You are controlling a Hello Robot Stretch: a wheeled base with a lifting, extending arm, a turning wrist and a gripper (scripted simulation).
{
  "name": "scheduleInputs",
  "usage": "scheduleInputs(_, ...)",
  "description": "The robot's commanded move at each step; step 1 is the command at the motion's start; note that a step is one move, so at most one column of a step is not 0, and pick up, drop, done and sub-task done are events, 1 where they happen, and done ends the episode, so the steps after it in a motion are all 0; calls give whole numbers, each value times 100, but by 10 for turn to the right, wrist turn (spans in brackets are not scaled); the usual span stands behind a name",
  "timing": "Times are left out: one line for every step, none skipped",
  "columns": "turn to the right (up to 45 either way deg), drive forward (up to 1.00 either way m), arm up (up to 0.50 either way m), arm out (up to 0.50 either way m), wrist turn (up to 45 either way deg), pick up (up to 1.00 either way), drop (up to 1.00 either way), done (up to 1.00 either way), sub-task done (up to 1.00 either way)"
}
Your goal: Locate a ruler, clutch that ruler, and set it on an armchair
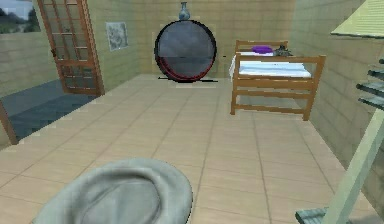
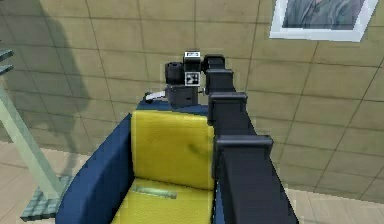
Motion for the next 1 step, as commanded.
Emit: scheduleInputs(0,0,0,0,0,0,0,100,0)
